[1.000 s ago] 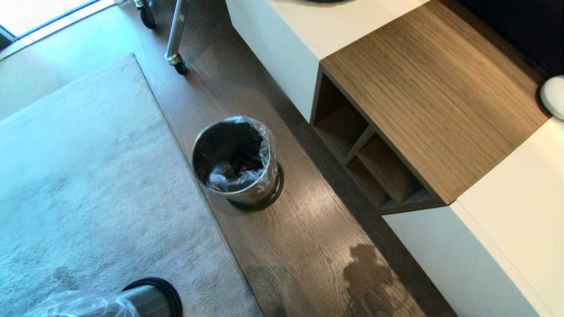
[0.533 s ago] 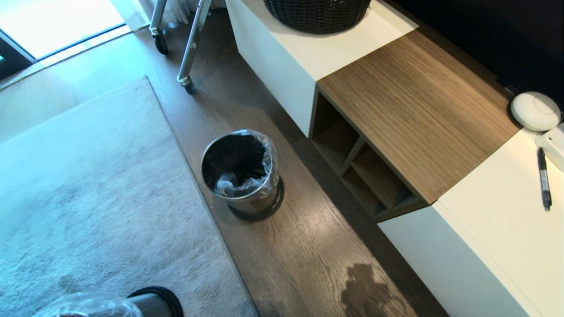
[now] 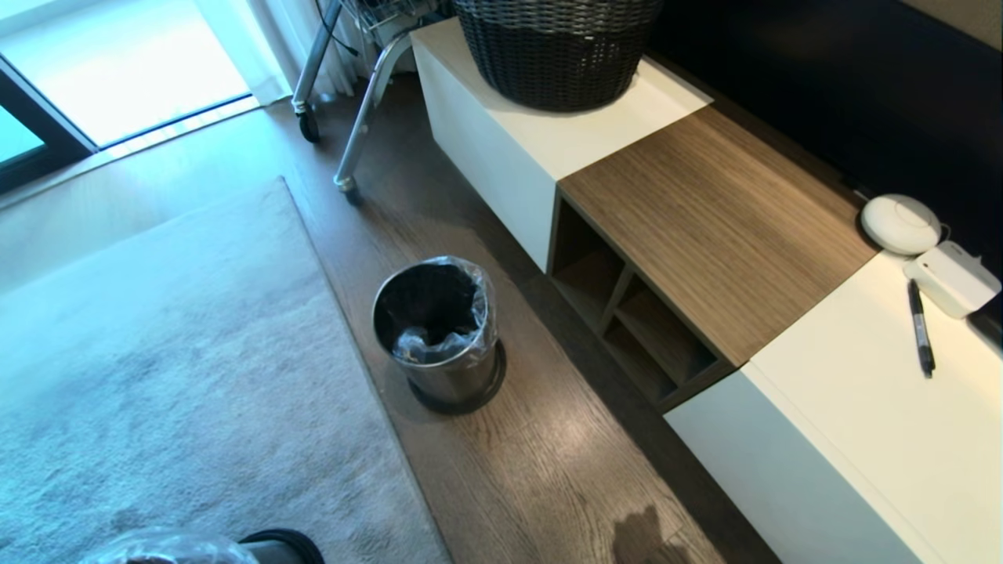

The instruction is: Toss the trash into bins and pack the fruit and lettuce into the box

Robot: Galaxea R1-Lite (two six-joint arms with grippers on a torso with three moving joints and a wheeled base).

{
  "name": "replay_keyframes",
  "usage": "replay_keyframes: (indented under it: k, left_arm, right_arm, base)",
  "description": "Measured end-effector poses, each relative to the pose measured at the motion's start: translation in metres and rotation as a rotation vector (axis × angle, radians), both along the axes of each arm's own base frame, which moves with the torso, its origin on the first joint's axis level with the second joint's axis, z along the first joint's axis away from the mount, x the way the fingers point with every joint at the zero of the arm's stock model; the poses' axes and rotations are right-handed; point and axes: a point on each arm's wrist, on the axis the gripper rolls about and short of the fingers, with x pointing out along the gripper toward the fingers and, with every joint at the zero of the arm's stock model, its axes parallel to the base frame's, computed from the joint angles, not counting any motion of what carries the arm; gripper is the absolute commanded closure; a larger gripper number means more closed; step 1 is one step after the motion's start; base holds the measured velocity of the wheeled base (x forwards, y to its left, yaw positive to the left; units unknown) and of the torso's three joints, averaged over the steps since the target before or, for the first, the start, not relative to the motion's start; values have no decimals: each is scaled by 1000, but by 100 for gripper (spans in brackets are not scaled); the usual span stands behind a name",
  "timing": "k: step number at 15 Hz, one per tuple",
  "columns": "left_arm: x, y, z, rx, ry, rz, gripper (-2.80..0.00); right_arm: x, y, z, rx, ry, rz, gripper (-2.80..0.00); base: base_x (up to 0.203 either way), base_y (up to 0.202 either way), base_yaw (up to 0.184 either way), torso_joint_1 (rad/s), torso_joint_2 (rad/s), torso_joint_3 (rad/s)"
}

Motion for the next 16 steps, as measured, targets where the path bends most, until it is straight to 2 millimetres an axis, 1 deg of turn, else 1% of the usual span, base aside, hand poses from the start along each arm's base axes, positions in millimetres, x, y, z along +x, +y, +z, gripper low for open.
replay_keyframes:
  k: [10,16]
  left_arm:
    - [0,0,0,1,0,0,0]
    - [0,0,0,0,0,0,0]
  right_arm:
    - [0,0,0,0,0,0,0]
    - [0,0,0,0,0,0,0]
  base:
    - [0,0,0,2,1,204]
    - [0,0,0,0,0,21]
